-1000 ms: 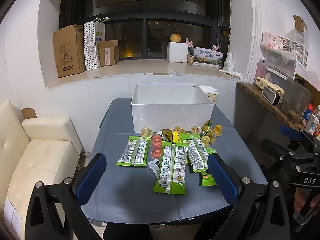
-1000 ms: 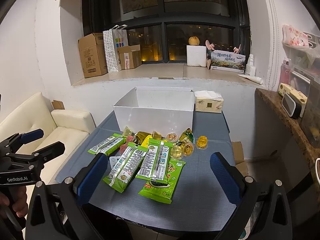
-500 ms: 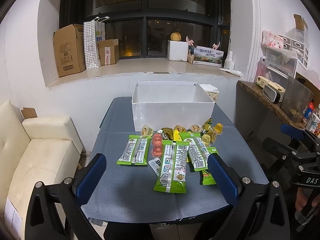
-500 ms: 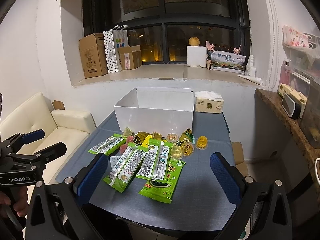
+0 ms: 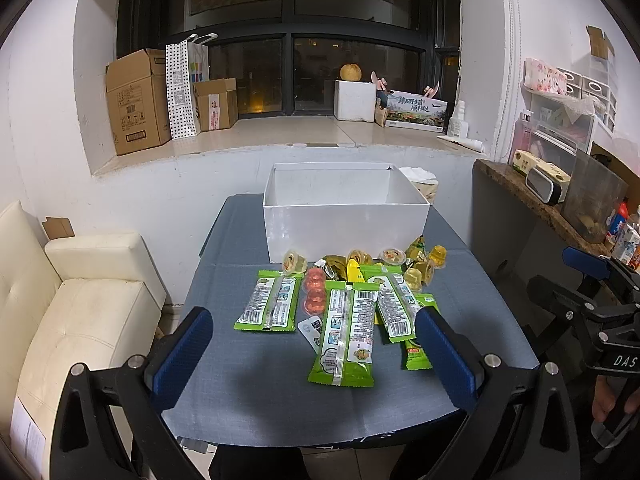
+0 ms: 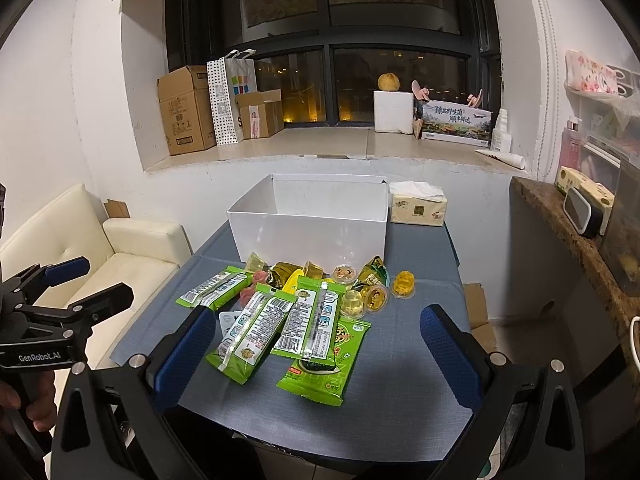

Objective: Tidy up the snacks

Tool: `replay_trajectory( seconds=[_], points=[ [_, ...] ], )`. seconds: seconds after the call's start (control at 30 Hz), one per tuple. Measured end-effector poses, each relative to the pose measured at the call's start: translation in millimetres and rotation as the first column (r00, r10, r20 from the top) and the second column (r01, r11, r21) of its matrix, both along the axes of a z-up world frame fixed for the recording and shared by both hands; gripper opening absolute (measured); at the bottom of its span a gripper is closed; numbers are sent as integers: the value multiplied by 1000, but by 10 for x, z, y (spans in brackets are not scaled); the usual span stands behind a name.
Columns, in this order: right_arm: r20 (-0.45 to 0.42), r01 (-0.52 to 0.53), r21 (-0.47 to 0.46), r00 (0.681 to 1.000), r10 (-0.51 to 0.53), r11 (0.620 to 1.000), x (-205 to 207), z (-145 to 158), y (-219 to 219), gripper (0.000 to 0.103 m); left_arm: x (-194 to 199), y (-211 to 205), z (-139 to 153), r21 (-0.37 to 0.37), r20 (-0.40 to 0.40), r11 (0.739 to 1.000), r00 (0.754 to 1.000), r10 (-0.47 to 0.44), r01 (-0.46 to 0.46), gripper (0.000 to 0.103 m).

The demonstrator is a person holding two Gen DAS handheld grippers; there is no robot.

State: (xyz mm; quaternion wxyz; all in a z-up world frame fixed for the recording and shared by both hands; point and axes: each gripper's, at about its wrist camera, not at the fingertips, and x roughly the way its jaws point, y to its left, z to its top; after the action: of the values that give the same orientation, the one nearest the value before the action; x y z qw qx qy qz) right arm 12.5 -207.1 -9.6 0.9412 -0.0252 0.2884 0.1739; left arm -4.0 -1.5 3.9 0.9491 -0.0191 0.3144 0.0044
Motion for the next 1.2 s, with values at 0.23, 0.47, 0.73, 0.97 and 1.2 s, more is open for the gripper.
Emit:
replay_trajectory(
  seconds=[0.23,0.47,0.73,0.97,1.2],
  points=[
    [-7,-3,1,1000,3,1000,15,-23,7,103,90,52,-19,6,-8,1000,1000,-4,4,103],
    [-28,3,3,1000,-3,1000,65,-99,-23,103,579,338,-357,-22,-109,1000,994,17,-19,103],
    [-75,26,2,997,-26,1000,178,-260,-86,103,1454,654,-1123,-39,-319,999,947,-37,26,103],
    [-120,50,-2,992,-50,999,304,-397,-123,103,1961,729,-1620,-52,-442,997,894,-72,55,103],
    [-136,51,-21,989,-53,998,342,-456,-69,103,2078,706,-1839,-45,-483,998,874,-55,38,73]
  ],
)
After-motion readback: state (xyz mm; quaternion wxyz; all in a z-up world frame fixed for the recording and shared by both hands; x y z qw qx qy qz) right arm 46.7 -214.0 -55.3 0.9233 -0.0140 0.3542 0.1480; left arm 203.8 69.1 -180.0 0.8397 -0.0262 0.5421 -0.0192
